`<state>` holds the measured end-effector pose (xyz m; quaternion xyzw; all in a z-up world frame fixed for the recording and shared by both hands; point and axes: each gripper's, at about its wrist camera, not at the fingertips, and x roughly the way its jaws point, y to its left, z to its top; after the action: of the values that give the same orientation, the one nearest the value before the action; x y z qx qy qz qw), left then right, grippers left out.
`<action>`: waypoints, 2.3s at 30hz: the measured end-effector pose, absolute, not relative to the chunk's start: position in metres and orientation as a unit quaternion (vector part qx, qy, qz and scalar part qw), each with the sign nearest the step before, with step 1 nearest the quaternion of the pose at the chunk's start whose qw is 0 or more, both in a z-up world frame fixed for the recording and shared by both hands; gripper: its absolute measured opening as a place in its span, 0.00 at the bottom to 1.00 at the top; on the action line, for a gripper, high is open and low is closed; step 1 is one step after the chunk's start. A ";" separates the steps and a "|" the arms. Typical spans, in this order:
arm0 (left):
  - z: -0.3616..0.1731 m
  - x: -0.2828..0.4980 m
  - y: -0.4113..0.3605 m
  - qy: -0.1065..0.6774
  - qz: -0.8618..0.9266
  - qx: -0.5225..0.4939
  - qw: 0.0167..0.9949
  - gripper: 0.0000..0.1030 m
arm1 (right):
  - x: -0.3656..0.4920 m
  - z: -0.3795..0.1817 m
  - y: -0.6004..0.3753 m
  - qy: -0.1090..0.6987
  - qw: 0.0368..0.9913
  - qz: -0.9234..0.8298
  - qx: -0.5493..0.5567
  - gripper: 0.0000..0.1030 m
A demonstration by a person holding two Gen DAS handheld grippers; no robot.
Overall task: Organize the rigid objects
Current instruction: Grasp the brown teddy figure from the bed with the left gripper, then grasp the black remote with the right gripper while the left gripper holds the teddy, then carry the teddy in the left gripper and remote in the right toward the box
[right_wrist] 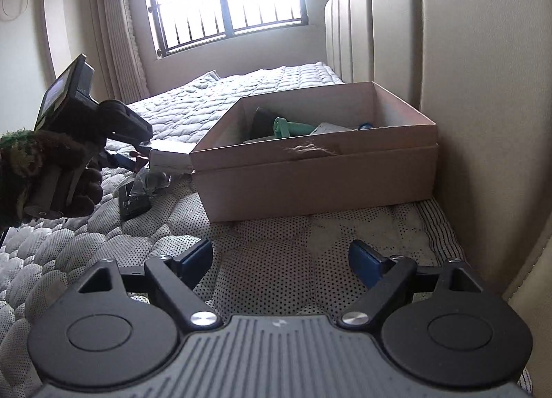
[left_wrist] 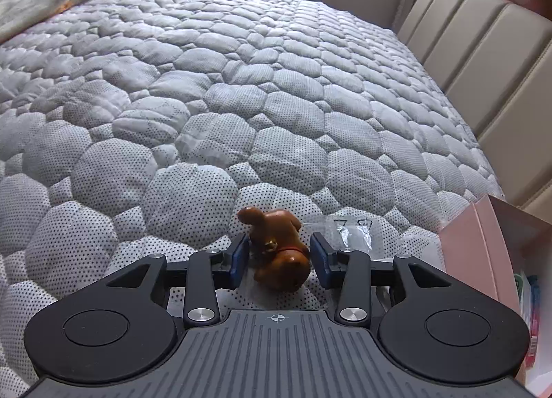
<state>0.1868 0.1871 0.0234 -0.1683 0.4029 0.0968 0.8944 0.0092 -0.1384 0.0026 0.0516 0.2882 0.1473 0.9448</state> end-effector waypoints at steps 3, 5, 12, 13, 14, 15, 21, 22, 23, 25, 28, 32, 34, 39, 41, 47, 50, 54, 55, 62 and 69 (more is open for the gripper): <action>0.025 0.187 0.178 0.400 0.094 -0.136 0.901 0.41 | 0.009 0.003 -0.139 0.289 0.945 0.147 0.052 0.84; 0.027 0.185 0.173 0.397 0.092 -0.120 0.905 0.41 | 0.010 0.003 -0.139 0.289 0.945 0.147 0.052 0.84; 0.030 0.170 0.169 0.399 0.060 -0.097 0.910 0.35 | 0.010 0.003 -0.139 0.290 0.945 0.146 0.051 0.84; 0.031 0.164 0.171 0.398 0.049 -0.101 0.910 0.35 | 0.010 0.002 -0.139 0.291 0.944 0.145 0.051 0.84; 0.032 0.156 0.173 0.396 0.039 -0.107 0.911 0.35 | 0.010 0.002 -0.139 0.292 0.944 0.145 0.051 0.84; 0.034 0.146 0.177 0.395 0.030 -0.116 0.911 0.34 | 0.011 0.002 -0.139 0.295 0.943 0.143 0.051 0.84; 0.039 0.078 0.205 0.394 -0.014 -0.145 0.908 0.34 | 0.011 0.013 -0.119 0.293 0.943 0.156 -0.001 0.84; 0.040 0.066 0.209 0.393 -0.019 -0.145 0.908 0.34 | 0.008 0.018 -0.110 0.285 0.944 0.165 -0.024 0.84; 0.040 0.054 0.212 0.392 -0.024 -0.148 0.908 0.34 | 0.005 0.023 -0.100 0.277 0.944 0.175 -0.043 0.84; 0.041 0.034 0.220 0.392 -0.033 -0.150 0.907 0.34 | 0.004 0.035 -0.079 0.274 0.937 0.208 -0.064 0.84; 0.040 0.009 0.224 0.396 -0.044 -0.131 0.908 0.34 | 0.012 0.051 -0.046 0.281 0.921 0.258 -0.076 0.77; 0.035 -0.009 0.232 0.400 -0.060 -0.143 0.903 0.34 | 0.044 0.052 0.002 0.318 0.900 0.283 -0.092 0.70; 0.034 -0.013 0.236 0.398 -0.067 -0.147 0.903 0.34 | 0.062 0.045 0.023 0.343 0.892 0.279 -0.094 0.67; 0.032 -0.016 0.239 0.393 -0.080 -0.153 0.903 0.34 | 0.091 0.022 0.057 0.363 0.889 0.244 -0.135 0.67; 0.031 -0.016 0.239 0.392 -0.085 -0.156 0.903 0.34 | 0.097 0.013 0.062 0.376 0.883 0.244 -0.138 0.67; 0.032 -0.020 0.230 0.394 -0.096 -0.159 0.900 0.34 | 0.086 0.024 0.054 0.381 0.876 0.265 -0.129 0.38; 0.034 -0.025 0.220 0.395 -0.104 -0.162 0.898 0.34 | 0.064 0.036 0.043 0.369 0.879 0.274 -0.131 0.38; 0.037 -0.035 0.193 0.394 -0.131 -0.167 0.895 0.34 | 0.023 0.049 0.004 0.352 0.891 0.260 -0.119 0.37; 0.037 -0.036 0.183 0.393 -0.140 -0.165 0.893 0.34 | 0.012 0.050 -0.008 0.346 0.897 0.249 -0.118 0.37; 0.042 -0.050 0.109 0.392 -0.207 -0.133 0.886 0.35 | -0.035 0.045 -0.089 0.334 0.925 0.154 -0.096 0.37; 0.036 -0.045 0.069 0.414 -0.212 -0.111 0.878 0.35 | -0.055 0.032 -0.124 0.333 0.934 0.103 -0.079 0.38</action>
<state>-0.0455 0.0695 0.0358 -0.1109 0.4139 -0.2120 0.8783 -0.0553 -0.1236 0.0325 -0.0795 0.3330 0.1029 0.9339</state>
